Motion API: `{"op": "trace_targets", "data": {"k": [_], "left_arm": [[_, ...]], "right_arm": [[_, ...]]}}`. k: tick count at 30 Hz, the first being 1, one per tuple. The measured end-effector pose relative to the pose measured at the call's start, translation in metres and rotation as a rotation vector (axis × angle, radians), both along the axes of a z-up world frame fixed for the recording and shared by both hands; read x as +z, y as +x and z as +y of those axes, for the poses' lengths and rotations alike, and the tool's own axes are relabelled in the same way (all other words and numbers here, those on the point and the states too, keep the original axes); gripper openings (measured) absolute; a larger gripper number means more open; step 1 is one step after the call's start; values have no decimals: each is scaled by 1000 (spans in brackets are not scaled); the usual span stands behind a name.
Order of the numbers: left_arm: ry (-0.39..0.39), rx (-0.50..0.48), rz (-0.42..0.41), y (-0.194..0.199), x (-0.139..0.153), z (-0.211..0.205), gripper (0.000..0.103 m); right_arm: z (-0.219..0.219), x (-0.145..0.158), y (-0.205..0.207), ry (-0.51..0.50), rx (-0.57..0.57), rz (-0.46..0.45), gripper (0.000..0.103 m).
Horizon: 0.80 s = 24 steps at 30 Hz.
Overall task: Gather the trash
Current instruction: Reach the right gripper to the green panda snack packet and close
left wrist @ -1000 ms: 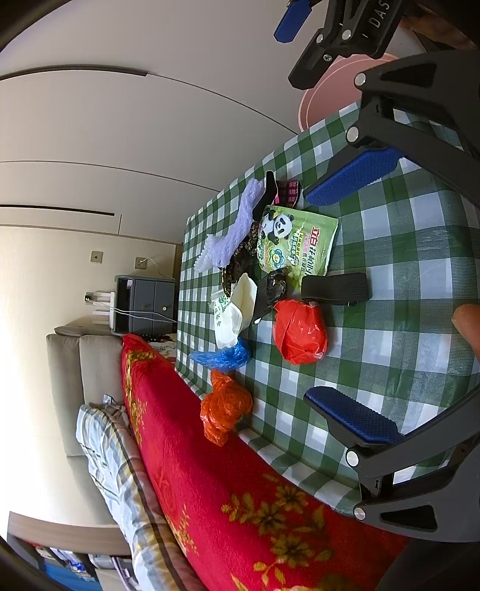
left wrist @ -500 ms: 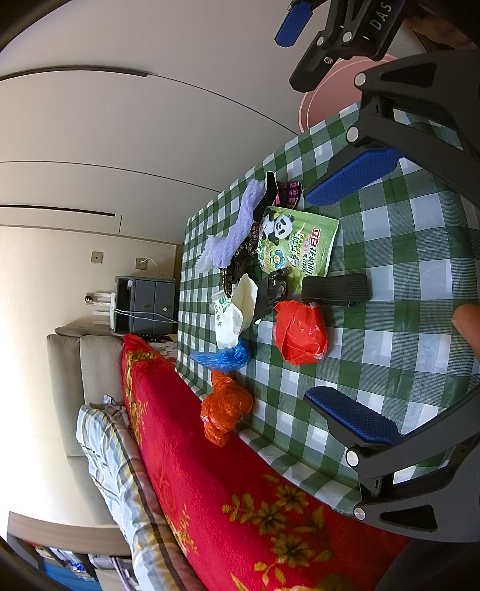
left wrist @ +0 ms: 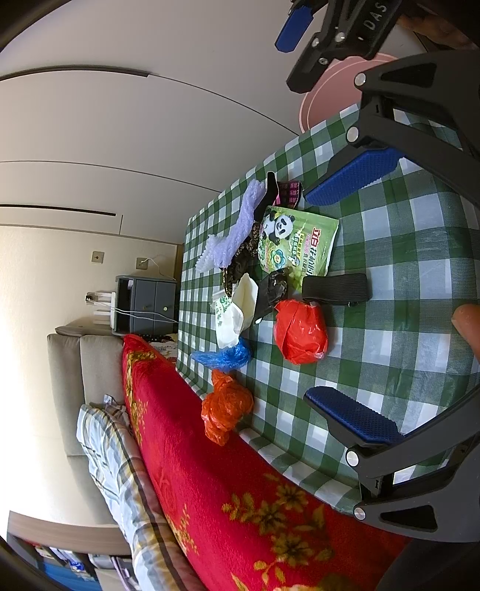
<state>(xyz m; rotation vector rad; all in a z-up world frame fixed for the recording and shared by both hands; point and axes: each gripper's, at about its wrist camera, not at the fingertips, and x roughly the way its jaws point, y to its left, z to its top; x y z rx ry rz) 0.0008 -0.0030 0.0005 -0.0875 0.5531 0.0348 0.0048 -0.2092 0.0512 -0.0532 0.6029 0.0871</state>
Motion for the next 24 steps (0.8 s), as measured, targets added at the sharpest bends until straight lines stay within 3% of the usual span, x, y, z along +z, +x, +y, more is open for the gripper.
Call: {"op": "trace_targets", "data": {"k": [6,12,16,24], "left_arm": [[-16,20,11,3,-1,3,95],[-16,22,27,8,-7,5,90],[-13,13,74,19,-18,4,79],[-25,1,168,43,-47,-4,74]], "right_arm": [[-1,-9,13,68,8,31,53],[1,-15,29,141,30,42,41],[-6,-17,40,185,24,54,39],[-14,-38,67,263,10,118,34]]}}
